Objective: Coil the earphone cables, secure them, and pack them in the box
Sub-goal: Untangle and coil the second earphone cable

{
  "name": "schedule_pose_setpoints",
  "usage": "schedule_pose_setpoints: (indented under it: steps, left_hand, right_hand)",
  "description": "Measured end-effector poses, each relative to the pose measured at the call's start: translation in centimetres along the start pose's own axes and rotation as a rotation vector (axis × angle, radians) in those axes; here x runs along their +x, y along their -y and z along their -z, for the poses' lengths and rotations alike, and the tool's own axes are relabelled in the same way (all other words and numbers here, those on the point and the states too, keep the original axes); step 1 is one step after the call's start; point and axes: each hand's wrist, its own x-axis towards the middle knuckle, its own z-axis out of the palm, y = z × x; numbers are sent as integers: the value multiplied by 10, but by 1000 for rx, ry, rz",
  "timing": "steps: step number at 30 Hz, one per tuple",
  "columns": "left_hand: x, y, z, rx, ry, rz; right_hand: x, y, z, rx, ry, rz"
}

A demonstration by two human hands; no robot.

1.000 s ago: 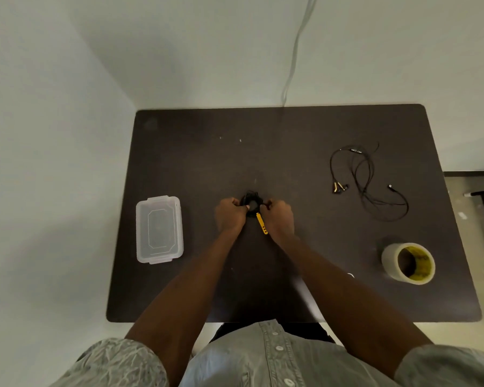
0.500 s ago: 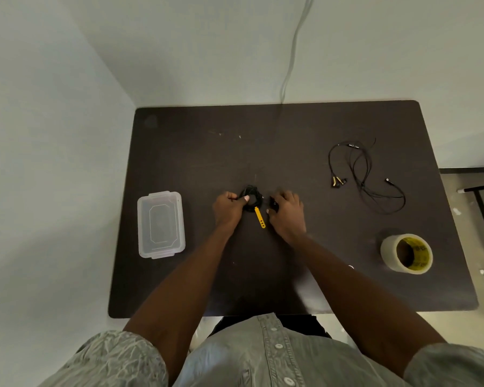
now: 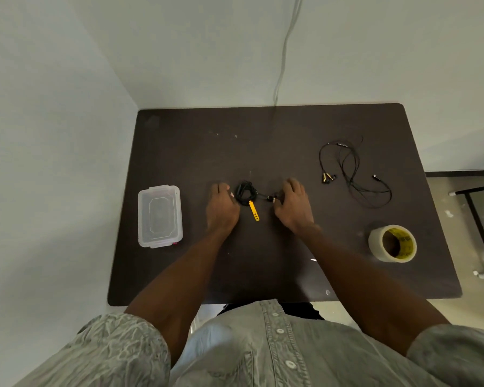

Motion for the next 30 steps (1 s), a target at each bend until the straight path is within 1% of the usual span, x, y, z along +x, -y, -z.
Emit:
schedule_pose_setpoints:
  steps: [3,5,8,10,13,16,19,23,26,30]
  left_hand:
    - [-12,-11,-10,163,-67,-181]
    - [-19,-27,-21,267,-69,-271]
    - [-27,-60,-42,296,-27,-361]
    - [-31,-85,-60,264,19,-389]
    - [-40,-128,-89,193,91,-353]
    - [-42,-166,-118,189,166,-307]
    - [-43,-191,-139,184,210,-254]
    - [-50,-214,-158,159,258,-229]
    - [-52,-229,-170,132,300,-203]
    - [-51,-240,-179,102,302,-171]
  right_hand:
    - [-2,-11,13,-85,-56,86]
    - [-4,-25,23,-124,-73,149]
    - [-6,-56,44,-157,-49,206]
    - [-6,-83,64,-180,-42,183]
    - [-6,-131,98,-185,-51,86]
    - [3,-177,130,-177,-70,-37]
    - [14,-210,153,-126,-88,-163]
    - [25,-245,165,-28,-102,-345]
    - [33,-262,165,-24,1,-394]
    - [43,-271,153,-50,165,-382]
